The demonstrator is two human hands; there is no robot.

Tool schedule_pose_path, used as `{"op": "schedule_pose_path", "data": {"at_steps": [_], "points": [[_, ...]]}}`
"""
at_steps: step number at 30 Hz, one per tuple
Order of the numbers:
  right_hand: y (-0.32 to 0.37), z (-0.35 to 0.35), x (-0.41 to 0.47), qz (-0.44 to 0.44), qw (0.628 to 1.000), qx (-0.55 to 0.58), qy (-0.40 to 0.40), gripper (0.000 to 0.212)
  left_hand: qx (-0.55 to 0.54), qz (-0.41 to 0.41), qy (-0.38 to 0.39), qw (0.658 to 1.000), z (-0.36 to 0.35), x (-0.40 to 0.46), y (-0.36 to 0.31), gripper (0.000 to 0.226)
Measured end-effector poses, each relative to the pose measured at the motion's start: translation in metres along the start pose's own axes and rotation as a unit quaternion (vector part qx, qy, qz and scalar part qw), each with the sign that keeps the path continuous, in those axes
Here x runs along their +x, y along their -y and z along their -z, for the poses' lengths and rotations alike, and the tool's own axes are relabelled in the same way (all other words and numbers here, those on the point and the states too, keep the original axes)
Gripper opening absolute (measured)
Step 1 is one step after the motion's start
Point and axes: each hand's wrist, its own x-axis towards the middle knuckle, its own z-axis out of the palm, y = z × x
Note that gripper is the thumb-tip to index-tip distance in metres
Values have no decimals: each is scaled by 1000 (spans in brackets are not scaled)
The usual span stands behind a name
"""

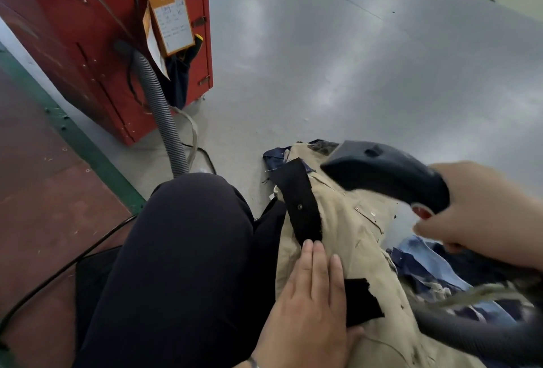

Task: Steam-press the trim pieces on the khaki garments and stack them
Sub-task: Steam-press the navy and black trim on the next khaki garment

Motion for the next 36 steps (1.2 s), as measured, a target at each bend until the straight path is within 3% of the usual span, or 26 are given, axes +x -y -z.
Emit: {"op": "schedule_pose_path", "data": {"at_steps": [7, 11, 15, 19, 23, 28, 32, 36], "points": [[14, -31, 1, 13, 987, -122, 104, 15, 15, 1, -45, 999, -5, 2, -2, 69], [31, -22, 30, 31, 987, -94, 123, 12, -6, 2, -41, 999, -5, 3, -2, 68], [55, -15, 62, 30, 992, -23, 117, 15, 0, 0, -2, 1000, 0, 3, -2, 85], [58, 1, 83, 8, 996, 26, 90, 10, -3, -5, 31, 1000, 6, 3, 0, 86], [27, 25, 66, -3, 997, 40, 64, 14, -13, 5, 1, 1000, 5, 2, 5, 81], [-3, 17, 12, 11, 999, -21, 43, 23, 14, -3, -38, 999, -4, 1, 3, 90], [13, -17, 4, 33, 984, -136, 106, 15, -1, -3, -41, 999, -2, 3, 1, 68], [33, -25, 26, 42, 984, -128, 114, 13, -1, -3, -38, 999, -2, 3, 2, 67]]}}
